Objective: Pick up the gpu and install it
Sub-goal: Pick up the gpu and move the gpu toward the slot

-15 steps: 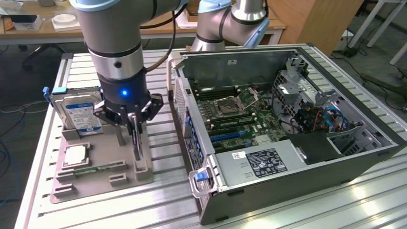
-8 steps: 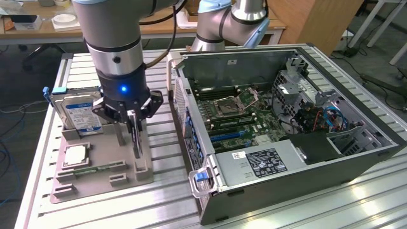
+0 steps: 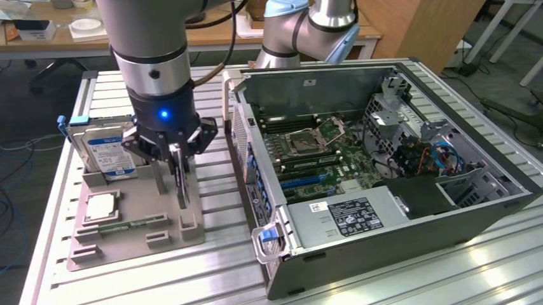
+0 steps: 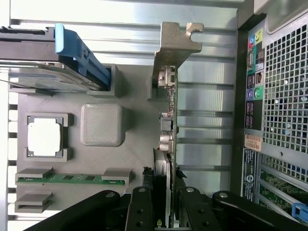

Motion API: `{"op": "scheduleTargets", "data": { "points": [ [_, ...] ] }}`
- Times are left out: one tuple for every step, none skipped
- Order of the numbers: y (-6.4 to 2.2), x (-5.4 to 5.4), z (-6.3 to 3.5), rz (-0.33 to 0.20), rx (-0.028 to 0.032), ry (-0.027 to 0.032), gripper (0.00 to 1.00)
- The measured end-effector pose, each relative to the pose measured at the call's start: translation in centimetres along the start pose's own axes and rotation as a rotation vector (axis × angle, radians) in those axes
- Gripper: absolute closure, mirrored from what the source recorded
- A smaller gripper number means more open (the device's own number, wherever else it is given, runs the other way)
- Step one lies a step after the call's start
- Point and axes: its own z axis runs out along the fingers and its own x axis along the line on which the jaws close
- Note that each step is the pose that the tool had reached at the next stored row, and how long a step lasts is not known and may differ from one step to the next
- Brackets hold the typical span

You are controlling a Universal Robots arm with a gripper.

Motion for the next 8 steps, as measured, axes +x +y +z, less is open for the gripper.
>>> {"op": "scheduleTargets", "data": {
  "points": [
    [0.0,0.0,-0.07,0.0,0.0001,0.0002,0.73],
    [0.01,0.0,-0.16,0.0,0.0,0.0,0.73],
    [0.01,0.0,-0.27,0.0,0.0001,0.0001,0.73],
    [0.02,-0.01,-0.43,0.0,0.0001,0.0001,0.73],
    [0.03,-0.01,-0.63,0.0,0.0001,0.0002,0.73],
    [0.04,-0.02,-0.79,0.0,0.0001,0.0002,0.73],
    [0.04,-0.02,-0.91,0.0,0.0001,0.0001,0.73],
    [0.05,-0.02,-1.01,0.0,-0.0002,0.0,0.73]
  ]
}}
